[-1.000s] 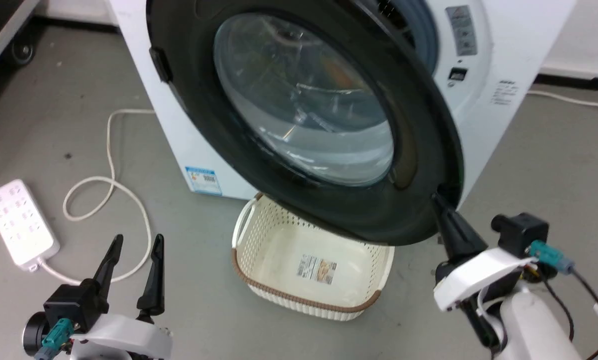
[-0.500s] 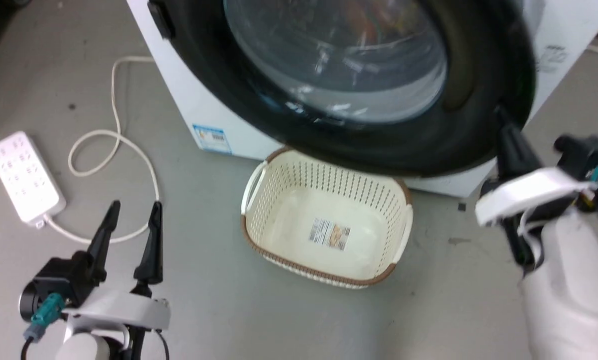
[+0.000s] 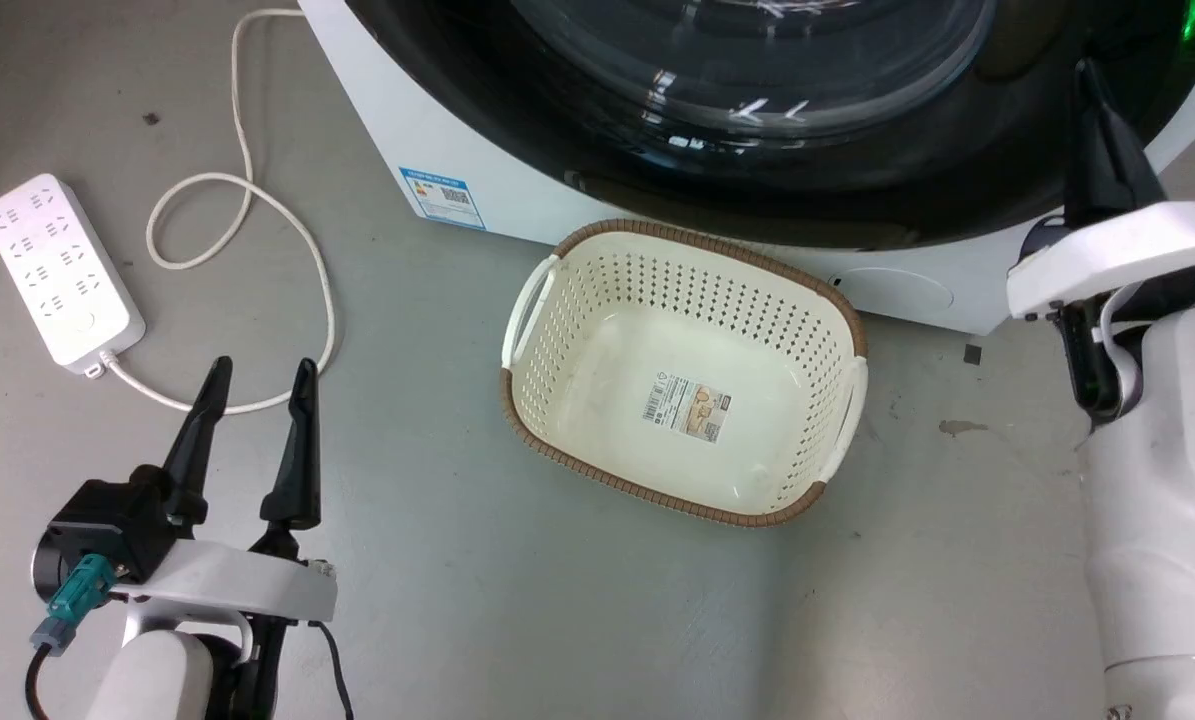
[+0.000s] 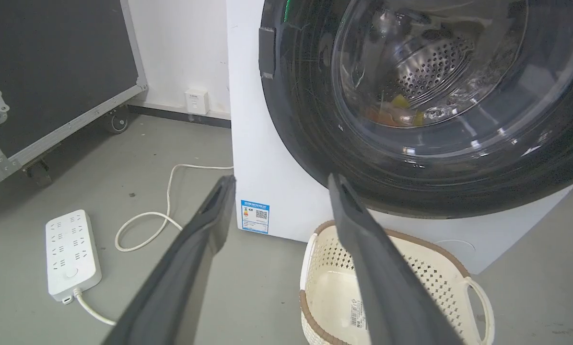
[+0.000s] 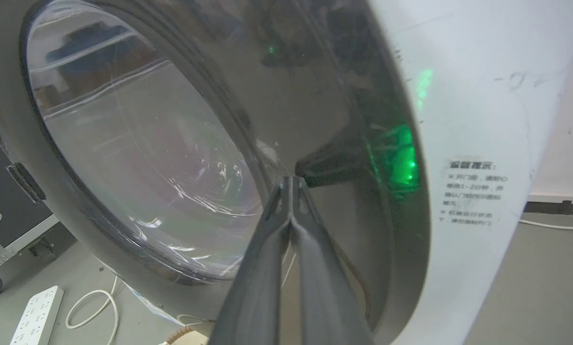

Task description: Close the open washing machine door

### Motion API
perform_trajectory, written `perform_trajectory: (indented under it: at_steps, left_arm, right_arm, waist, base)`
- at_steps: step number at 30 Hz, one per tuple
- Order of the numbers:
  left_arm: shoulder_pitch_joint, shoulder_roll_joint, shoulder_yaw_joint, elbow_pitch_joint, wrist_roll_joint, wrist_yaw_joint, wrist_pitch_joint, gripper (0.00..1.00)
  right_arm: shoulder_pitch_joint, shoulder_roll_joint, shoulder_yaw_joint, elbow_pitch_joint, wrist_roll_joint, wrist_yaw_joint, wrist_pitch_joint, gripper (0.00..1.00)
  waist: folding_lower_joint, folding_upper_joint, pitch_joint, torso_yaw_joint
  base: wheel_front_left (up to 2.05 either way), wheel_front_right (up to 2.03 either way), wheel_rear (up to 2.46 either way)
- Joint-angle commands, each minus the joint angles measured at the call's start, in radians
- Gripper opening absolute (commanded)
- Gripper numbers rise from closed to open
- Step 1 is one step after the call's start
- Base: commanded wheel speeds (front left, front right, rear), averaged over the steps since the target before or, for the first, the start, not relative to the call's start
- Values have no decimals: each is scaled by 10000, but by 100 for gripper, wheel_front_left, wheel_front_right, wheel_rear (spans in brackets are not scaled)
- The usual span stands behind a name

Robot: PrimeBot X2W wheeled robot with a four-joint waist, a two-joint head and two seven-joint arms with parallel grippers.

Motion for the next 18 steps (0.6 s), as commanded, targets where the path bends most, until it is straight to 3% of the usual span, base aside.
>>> perform_trajectory:
  at_steps: [1, 10, 18]
  left_arm:
    - [-145, -73, 68, 48, 82, -88, -55, 100]
    - [-137, -351, 461, 303, 396, -362, -55, 100]
    - [348, -592, 693, 432, 647, -408, -55, 100]
  right_arm:
    - [-256, -26, -86, 44, -104, -9, -76, 0]
    - [-374, -26, -330, -254, -56, -9, -113, 0]
    - [1297, -26, 231, -1728, 539, -9, -115, 0]
  waist:
    - [-1, -1, 42, 14]
    - [-1, -1, -303, -250]
    - [-1, -1, -1739, -1031]
  base:
    - [0, 0, 0]
    - [0, 0, 0]
    - [0, 0, 0]
